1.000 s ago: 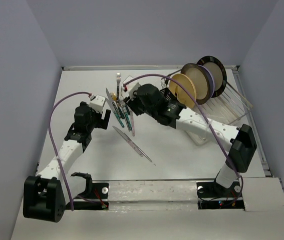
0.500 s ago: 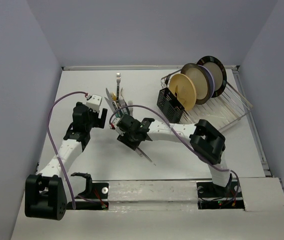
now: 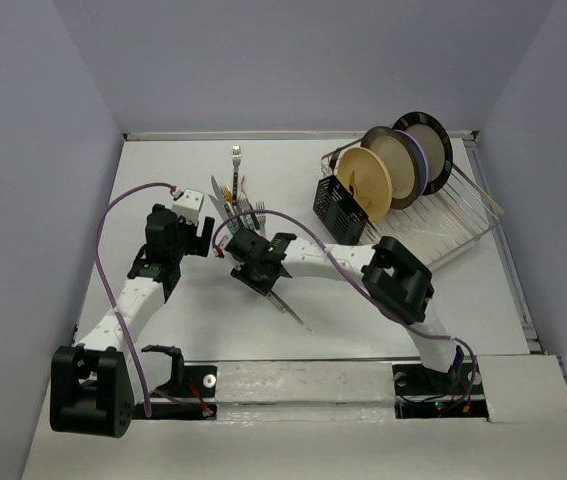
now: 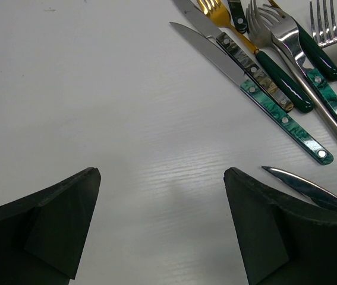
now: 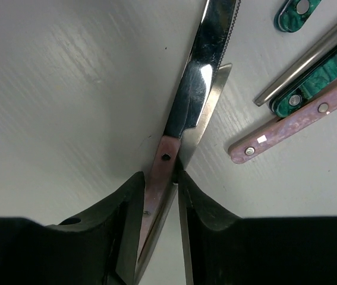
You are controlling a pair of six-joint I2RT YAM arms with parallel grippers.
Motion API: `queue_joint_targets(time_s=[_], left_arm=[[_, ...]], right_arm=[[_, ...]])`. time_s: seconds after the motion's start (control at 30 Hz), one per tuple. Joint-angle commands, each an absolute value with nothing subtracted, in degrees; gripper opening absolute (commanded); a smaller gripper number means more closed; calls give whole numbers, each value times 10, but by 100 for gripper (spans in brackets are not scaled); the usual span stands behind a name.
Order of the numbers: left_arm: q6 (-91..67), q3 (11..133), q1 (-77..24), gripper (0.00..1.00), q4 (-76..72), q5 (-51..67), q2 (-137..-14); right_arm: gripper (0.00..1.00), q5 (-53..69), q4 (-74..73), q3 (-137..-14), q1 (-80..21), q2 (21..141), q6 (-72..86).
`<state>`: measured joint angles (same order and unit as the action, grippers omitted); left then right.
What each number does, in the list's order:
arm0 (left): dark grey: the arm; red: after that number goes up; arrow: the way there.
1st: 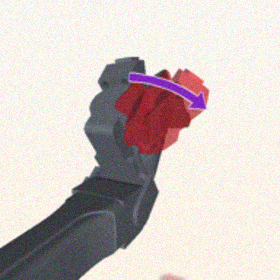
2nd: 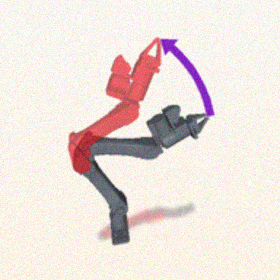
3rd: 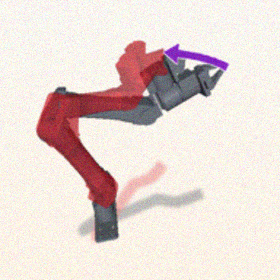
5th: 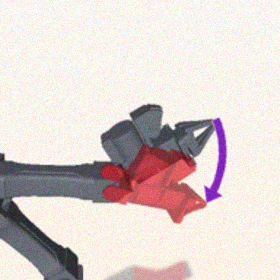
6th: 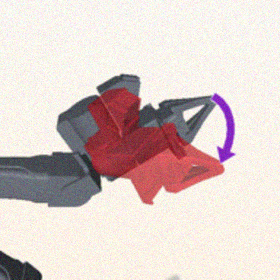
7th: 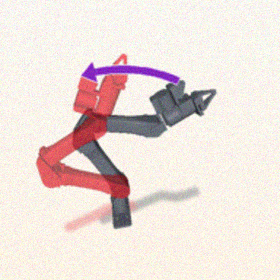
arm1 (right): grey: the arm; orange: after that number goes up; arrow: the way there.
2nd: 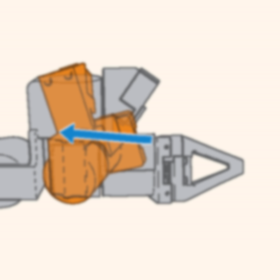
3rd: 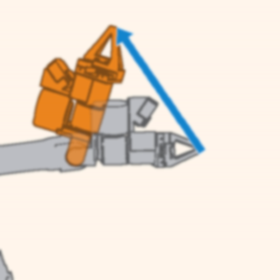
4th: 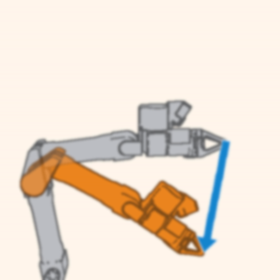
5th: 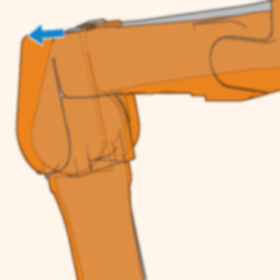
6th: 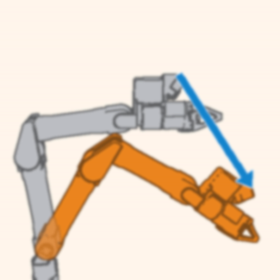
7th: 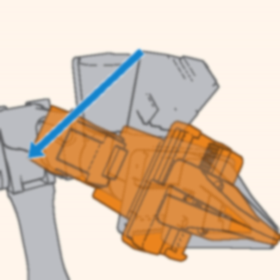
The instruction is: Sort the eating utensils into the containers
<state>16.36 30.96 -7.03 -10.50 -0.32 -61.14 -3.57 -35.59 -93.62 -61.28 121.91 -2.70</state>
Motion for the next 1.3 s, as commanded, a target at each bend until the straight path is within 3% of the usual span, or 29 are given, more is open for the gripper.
queue_joint_targets(time_s=[0.0, 0.23, 0.5, 0.83, 0.93, 0.97, 1.07, 1.27], left_arm=[[164, 310, -69, 99, -131, -6, -613], [165, 312, -69, 99, -133, -8, -618], [166, 312, -69, 99, -133, -7, -620], [167, 313, -69, 99, -133, -5, -623], [168, 313, -69, 99, -133, -5, -623], [168, 314, -69, 99, -133, -5, -623], [168, 313, -69, 99, -133, -6, -622], [169, 311, -69, 99, -134, -8, -619]], right_arm=[[33, -68, -365, -957, -631, 1235, -21], [32, -44, -362, -950, -631, 1246, -26], [0, -76, -357, -878, -642, 1200, -4], [0, -9, -369, -752, -664, 1096, 6], [9, 16, -379, -743, -664, 1106, 6], [19, 14, -379, -744, -664, 1113, 6], [34, 6, -379, -764, -664, 1141, 6], [40, -43, -380, -820, -664, 1186, -18]])
